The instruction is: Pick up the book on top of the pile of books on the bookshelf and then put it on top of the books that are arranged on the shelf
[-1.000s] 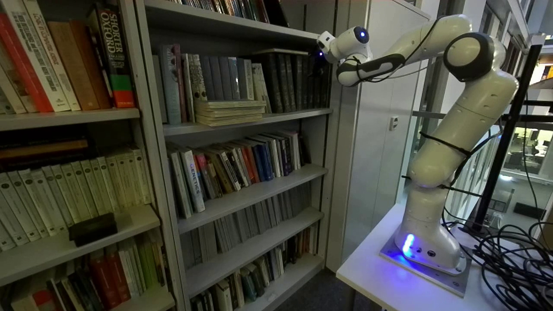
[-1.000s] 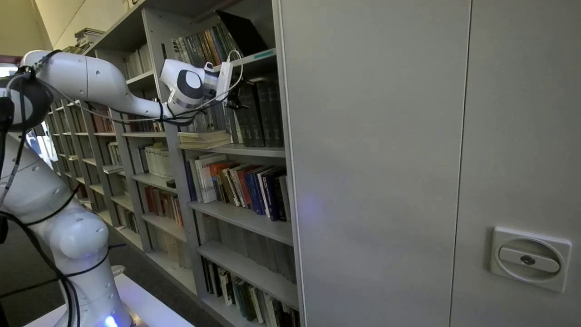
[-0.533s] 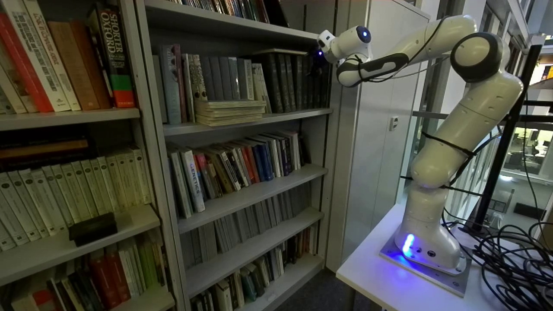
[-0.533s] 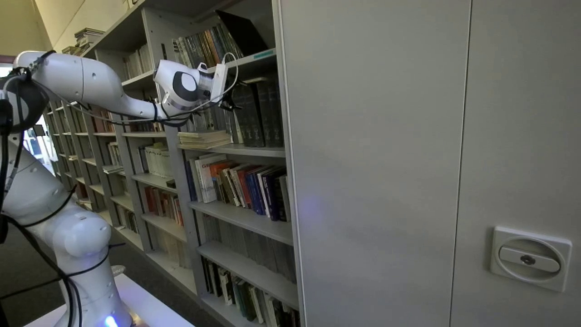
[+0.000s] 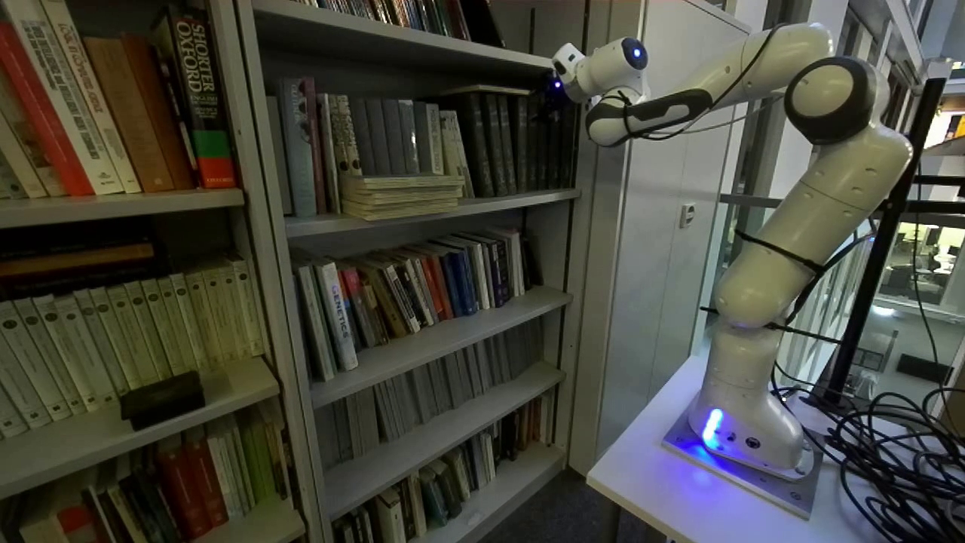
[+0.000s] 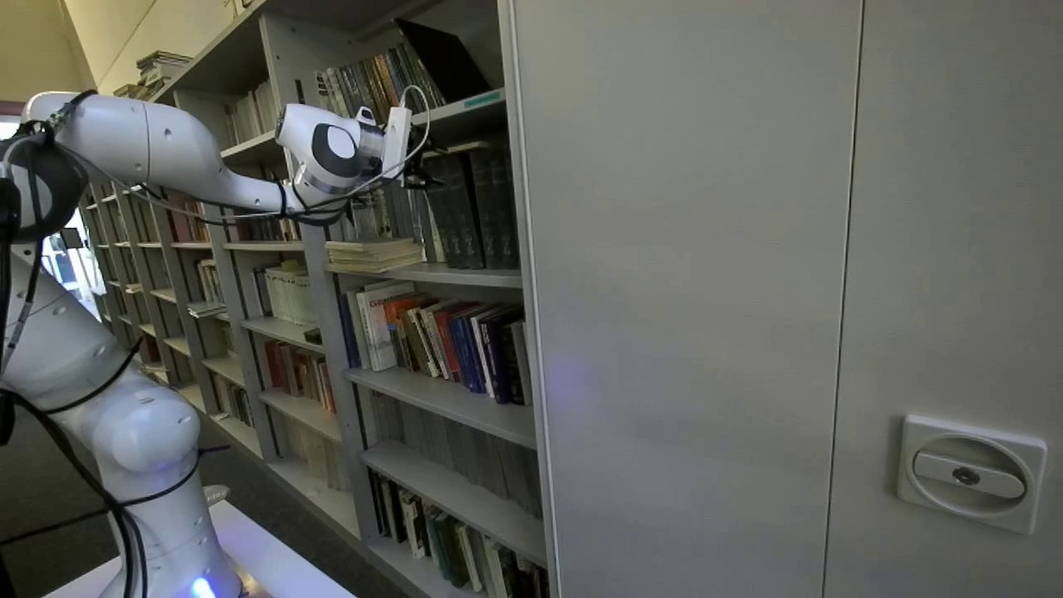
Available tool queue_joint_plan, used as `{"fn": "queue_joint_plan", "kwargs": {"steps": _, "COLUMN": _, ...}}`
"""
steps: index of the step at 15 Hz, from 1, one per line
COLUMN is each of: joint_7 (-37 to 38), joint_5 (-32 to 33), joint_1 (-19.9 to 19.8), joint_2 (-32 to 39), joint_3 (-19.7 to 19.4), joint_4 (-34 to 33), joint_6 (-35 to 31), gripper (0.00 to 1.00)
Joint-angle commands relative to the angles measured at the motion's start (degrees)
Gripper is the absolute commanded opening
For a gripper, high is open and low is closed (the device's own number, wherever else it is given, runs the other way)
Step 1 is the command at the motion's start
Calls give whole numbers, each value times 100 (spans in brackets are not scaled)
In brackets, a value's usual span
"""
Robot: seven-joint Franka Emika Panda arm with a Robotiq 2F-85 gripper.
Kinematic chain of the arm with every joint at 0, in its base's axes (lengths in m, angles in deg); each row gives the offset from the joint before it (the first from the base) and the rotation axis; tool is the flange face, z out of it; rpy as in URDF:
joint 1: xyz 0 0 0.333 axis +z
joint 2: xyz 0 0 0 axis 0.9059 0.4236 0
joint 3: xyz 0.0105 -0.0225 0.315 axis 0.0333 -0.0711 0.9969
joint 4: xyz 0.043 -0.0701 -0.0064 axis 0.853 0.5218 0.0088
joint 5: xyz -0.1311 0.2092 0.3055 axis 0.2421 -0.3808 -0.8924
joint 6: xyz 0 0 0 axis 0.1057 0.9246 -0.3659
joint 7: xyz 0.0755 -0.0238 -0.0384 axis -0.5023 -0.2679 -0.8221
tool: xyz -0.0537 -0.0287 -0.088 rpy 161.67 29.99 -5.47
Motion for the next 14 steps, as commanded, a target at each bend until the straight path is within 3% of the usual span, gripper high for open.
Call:
{"fn": "queue_joint_plan", "kwargs": {"steps": 1, "joint_7": 21, "joint_5": 37, "joint_1": -281, "joint_2": 204, "joint_3": 184, "joint_4": -254, "joint_6": -131, "gripper": 37}}
{"fn": "queue_joint_plan", "kwargs": {"steps": 3, "joint_7": 72, "joint_5": 91, "joint_1": -382, "joint_2": 268, "joint_3": 270, "joint_4": -348, "joint_6": -122, "gripper": 29}}
{"fn": "queue_joint_plan", "kwargs": {"steps": 7, "joint_7": 375, "joint_5": 401, "joint_1": -619, "joint_2": 435, "joint_3": 503, "joint_4": -669, "joint_6": -106, "gripper": 0}}
{"fn": "queue_joint_plan", "kwargs": {"steps": 14, "joint_7": 646, "joint_5": 655, "joint_1": -932, "joint_2": 590, "joint_3": 813, "joint_4": -994, "joint_6": -91, "gripper": 0}}
